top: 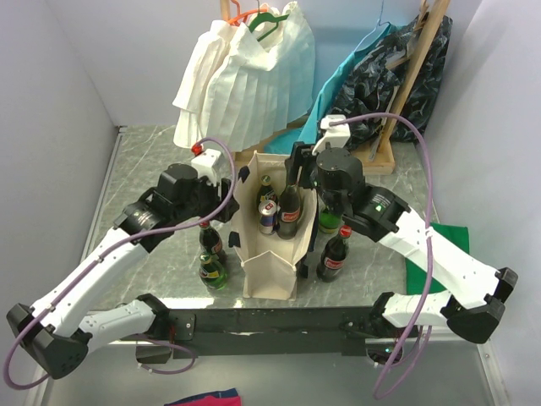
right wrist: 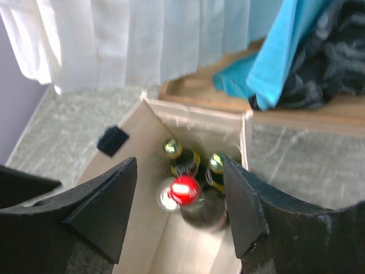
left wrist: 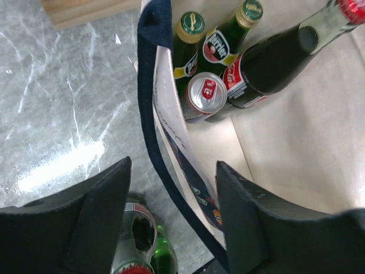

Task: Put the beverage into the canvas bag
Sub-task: Pick up the drink from the center of the board, then place the drink in the canvas bag.

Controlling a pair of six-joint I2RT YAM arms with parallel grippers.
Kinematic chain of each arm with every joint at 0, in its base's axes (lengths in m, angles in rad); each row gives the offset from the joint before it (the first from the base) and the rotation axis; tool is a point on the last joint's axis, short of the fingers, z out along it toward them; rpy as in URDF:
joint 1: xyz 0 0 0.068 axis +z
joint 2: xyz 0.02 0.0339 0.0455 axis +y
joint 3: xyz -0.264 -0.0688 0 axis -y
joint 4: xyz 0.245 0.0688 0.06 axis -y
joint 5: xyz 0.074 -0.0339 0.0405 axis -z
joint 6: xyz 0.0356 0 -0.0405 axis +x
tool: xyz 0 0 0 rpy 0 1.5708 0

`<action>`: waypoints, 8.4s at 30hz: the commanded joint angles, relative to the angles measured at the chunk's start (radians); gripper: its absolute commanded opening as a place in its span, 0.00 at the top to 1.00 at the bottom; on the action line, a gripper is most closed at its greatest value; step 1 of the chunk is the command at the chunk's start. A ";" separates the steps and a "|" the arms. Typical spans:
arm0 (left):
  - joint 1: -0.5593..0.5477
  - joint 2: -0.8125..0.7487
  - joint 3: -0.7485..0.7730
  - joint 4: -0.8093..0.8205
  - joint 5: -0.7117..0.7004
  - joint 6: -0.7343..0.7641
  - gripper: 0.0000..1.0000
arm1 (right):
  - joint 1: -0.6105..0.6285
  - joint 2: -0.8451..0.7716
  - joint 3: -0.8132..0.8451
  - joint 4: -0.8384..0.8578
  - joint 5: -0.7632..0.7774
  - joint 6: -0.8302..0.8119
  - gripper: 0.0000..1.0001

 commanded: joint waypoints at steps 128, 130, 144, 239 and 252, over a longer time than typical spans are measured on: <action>0.002 -0.088 0.001 0.063 -0.146 -0.056 0.04 | -0.492 0.216 0.119 -0.462 -0.250 0.145 1.00; 0.002 -0.088 0.004 0.057 -0.146 -0.058 0.04 | -0.492 0.220 0.149 -0.478 -0.247 0.142 1.00; 0.002 -0.078 0.039 -0.026 -0.095 -0.070 0.04 | -0.498 0.203 0.255 -0.550 -0.233 0.131 1.00; -0.272 0.083 0.231 -0.327 -0.155 -0.240 0.99 | -0.506 0.116 0.766 -0.737 -0.328 0.039 1.00; -0.401 0.121 0.185 -0.339 -0.245 -0.263 0.99 | -0.501 0.094 0.875 -0.719 -0.520 0.028 1.00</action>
